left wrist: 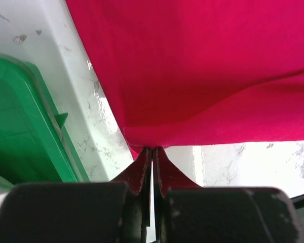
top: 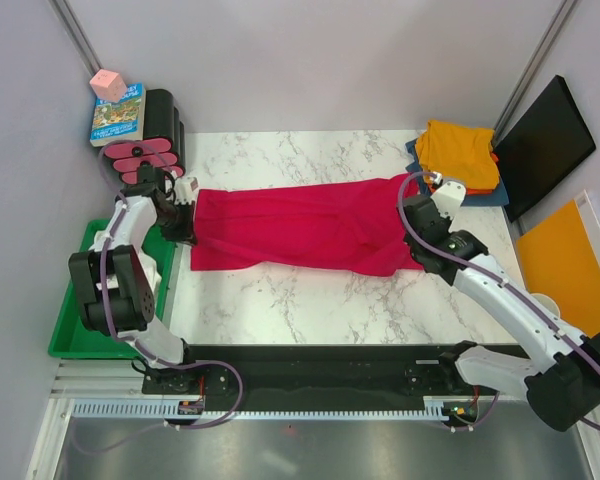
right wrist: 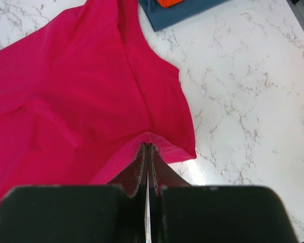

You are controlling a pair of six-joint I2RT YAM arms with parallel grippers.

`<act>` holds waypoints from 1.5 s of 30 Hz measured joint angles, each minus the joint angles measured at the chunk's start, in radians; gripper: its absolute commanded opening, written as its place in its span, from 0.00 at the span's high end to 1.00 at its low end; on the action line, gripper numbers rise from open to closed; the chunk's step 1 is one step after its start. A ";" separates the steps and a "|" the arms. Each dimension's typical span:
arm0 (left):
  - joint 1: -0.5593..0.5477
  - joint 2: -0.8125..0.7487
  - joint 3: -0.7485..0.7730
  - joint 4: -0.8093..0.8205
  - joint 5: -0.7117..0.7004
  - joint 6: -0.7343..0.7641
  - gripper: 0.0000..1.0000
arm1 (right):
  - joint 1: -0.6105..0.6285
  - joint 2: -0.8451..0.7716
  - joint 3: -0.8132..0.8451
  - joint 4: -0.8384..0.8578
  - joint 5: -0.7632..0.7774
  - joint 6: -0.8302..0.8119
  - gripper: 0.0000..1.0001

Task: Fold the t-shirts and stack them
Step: Fold the other side of the tshirt into a rectangle

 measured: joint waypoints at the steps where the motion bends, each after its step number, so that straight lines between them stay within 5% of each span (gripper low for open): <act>1: 0.000 0.011 0.005 0.002 0.000 -0.002 0.98 | -0.011 0.011 0.000 0.012 0.000 -0.009 1.00; 25: 0.000 0.036 0.172 0.066 -0.011 -0.063 0.98 | -0.175 0.210 0.179 0.163 -0.019 -0.200 1.00; 45: -0.010 0.234 0.245 0.130 -0.094 -0.086 0.98 | -0.230 0.525 0.409 0.229 -0.045 -0.227 1.00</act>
